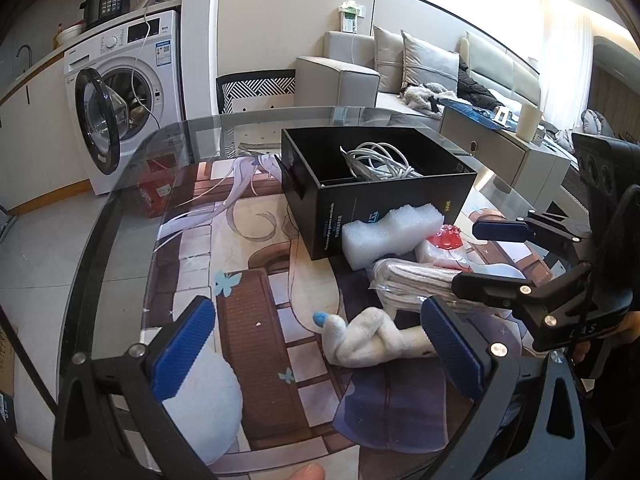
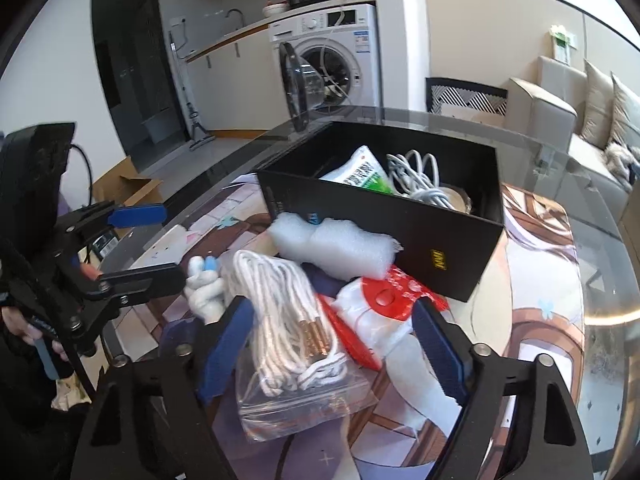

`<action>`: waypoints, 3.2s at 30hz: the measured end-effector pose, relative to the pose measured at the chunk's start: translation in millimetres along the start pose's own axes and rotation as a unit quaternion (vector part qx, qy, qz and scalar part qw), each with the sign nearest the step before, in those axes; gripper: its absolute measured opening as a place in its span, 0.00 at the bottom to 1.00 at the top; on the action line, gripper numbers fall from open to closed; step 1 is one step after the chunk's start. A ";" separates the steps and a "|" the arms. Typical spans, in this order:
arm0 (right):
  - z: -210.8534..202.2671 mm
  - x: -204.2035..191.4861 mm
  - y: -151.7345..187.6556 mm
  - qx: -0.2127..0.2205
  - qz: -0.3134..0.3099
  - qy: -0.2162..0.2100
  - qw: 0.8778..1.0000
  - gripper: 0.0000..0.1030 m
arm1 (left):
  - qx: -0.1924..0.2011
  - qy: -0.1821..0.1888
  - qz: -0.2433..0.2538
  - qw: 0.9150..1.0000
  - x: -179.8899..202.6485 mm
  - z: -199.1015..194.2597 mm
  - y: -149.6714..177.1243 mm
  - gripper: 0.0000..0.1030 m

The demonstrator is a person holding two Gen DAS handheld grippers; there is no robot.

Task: Organize soft objects
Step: 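Move the right tool to the bagged white rope and close on it, then grasp the white plush toy with the left tool while the right tool lifts the rope bag, then carry the plush toy and rope bag over the black box with both tools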

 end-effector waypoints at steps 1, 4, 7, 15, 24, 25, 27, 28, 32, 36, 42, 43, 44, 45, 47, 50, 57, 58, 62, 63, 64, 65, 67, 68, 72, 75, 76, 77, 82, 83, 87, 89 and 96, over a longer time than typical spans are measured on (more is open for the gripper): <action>-0.3 -2.0 1.2 -0.001 -0.005 -0.003 1.000 0.74 | -0.001 0.000 0.000 1.000 -0.2 0.2 0.1 1.00; 2.6 -9.3 3.7 -0.008 -0.015 -0.023 1.000 0.67 | -0.001 0.000 -0.001 1.000 -0.8 0.4 0.3 1.00; 9.8 -11.5 6.9 -0.021 -0.014 -0.034 0.999 0.62 | -0.001 0.000 0.000 1.000 -0.9 0.4 0.3 1.00; 13.1 -8.7 9.0 -0.045 0.020 -0.078 0.996 0.51 | -0.005 0.001 -0.003 1.000 -4.1 3.5 2.4 1.00; 15.8 -2.7 10.8 -0.055 0.037 -0.082 0.994 0.52 | -0.005 0.001 -0.002 1.000 -4.6 3.6 2.7 1.00; 16.1 -2.4 11.1 -0.054 0.037 -0.082 0.994 0.52 | -0.005 0.002 -0.002 1.000 -4.9 3.8 3.0 1.00; 17.2 -2.3 11.0 -0.056 0.039 -0.082 0.994 0.53 | -0.006 0.002 -0.001 1.000 -5.0 4.4 3.3 1.00; 17.3 -1.5 11.4 -0.056 0.040 -0.082 0.994 0.53 | -0.006 0.002 -0.001 1.000 -5.4 5.1 3.8 1.00; 21.9 -1.3 12.9 -0.064 0.046 -0.085 0.993 0.57 | -0.006 0.002 -0.001 1.000 -5.2 4.9 3.7 1.00; 28.1 -4.5 16.2 -0.071 0.040 -0.080 0.993 0.58 | -0.006 0.002 0.000 1.000 -4.8 5.1 4.0 1.00; 29.2 -11.1 17.7 -0.060 0.026 -0.070 0.995 0.48 | -0.006 0.003 0.000 1.000 -4.9 5.6 4.6 1.00; 28.2 -11.8 17.2 -0.057 0.024 -0.069 0.996 0.45 | -0.006 0.003 0.000 1.000 -4.3 5.4 4.1 1.00; 26.8 -13.0 17.4 -0.054 0.021 -0.069 0.996 0.42 | -0.007 0.003 0.000 1.000 -4.5 5.6 4.5 1.00; 25.6 -14.7 17.0 -0.052 0.017 -0.069 0.996 0.42 | -0.006 0.003 0.000 1.000 -4.4 5.3 4.1 1.00; 23.0 -15.7 16.2 -0.048 0.012 -0.067 0.997 0.40 | -0.006 0.004 0.000 1.000 -3.7 5.6 4.1 1.00; 16.7 -13.4 13.9 -0.038 0.012 -0.067 0.997 0.39 | -0.006 0.007 0.001 1.000 -1.7 5.7 5.2 1.00; -3.4 -9.1 4.4 -0.019 0.018 -0.098 0.995 0.39 | -0.009 0.015 0.016 1.000 4.8 2.4 5.0 1.00; -3.6 -8.3 4.4 -0.022 0.020 -0.104 0.994 0.39 | -0.009 0.017 0.018 1.000 5.6 1.9 4.6 1.00; -5.1 -5.7 4.9 -0.029 0.020 -0.107 0.994 0.39 | -0.009 0.020 0.023 1.000 8.4 -0.2 4.2 1.00; -6.5 -6.2 4.6 -0.026 0.018 -0.106 0.994 0.39 | -0.008 0.021 0.024 0.999 8.9 -0.8 4.0 1.00; -8.1 -6.4 3.5 -0.024 0.018 -0.106 0.994 0.39 | -0.009 0.021 0.026 0.999 9.9 -1.5 4.1 1.00; -9.5 -6.9 3.1 -0.022 0.018 -0.106 0.994 0.39 | -0.009 0.022 0.027 0.999 10.1 -1.5 4.0 1.00; -13.0 -6.7 0.5 -0.015 0.017 -0.107 0.994 0.39 | -0.012 0.027 0.030 0.999 11.9 -1.1 4.3 1.00; -16.0 -6.5 -0.8 -0.012 0.017 -0.106 0.994 0.39 | -0.014 0.030 0.032 0.999 13.3 -0.7 4.9 1.00; -30.2 -5.1 -6.7 0.006 0.015 -0.103 0.995 0.39 | -0.025 0.047 0.044 0.998 20.7 1.5 6.7 1.00; -39.4 -6.5 -9.7 0.016 0.012 -0.103 0.994 0.39 | -0.035 0.061 0.057 0.996 28.4 4.0 9.1 1.00; -41.5 -6.9 -10.6 0.019 0.011 -0.103 0.994 0.39 | -0.038 0.064 0.061 0.995 31.1 4.9 10.2 1.00; -44.7 -7.7 -11.8 0.023 0.009 -0.104 0.994 0.39 | -0.041 0.066 0.066 0.995 34.1 5.5 11.2 1.00; -50.4 -7.3 -13.6 0.030 0.009 -0.100 0.995 0.39 | -0.056 0.072 0.079 0.993 46.1 9.2 15.2 1.00; -51.7 -7.3 -13.7 0.031 0.009 -0.100 0.994 0.39 | -0.058 0.073 0.079 0.992 47.8 9.9 15.8 1.00; -53.7 -7.1 -14.5 0.033 0.008 -0.098 0.995 0.39 | -0.070 0.068 0.082 0.992 53.4 13.8 19.4 1.00; -55.5 -6.9 -13.5 0.033 0.009 -0.097 0.995 0.39 | -0.078 0.062 0.081 0.992 54.2 17.3 21.8 1.00; -54.7 -5.3 -12.1 0.032 0.012 -0.092 0.995 0.39 | -0.110 0.043 0.072 0.990 54.6 30.5 32.4 1.00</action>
Point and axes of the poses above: each gripper's, at about its wrist camera, not at the fingertips, and z roughly the way its jaws point, x to its right, y to its underside, the point moved 3 cm from there along z, roughly the way its jaws point, and after that the axes turned 9 degrees about z, right-handed, at the moved point
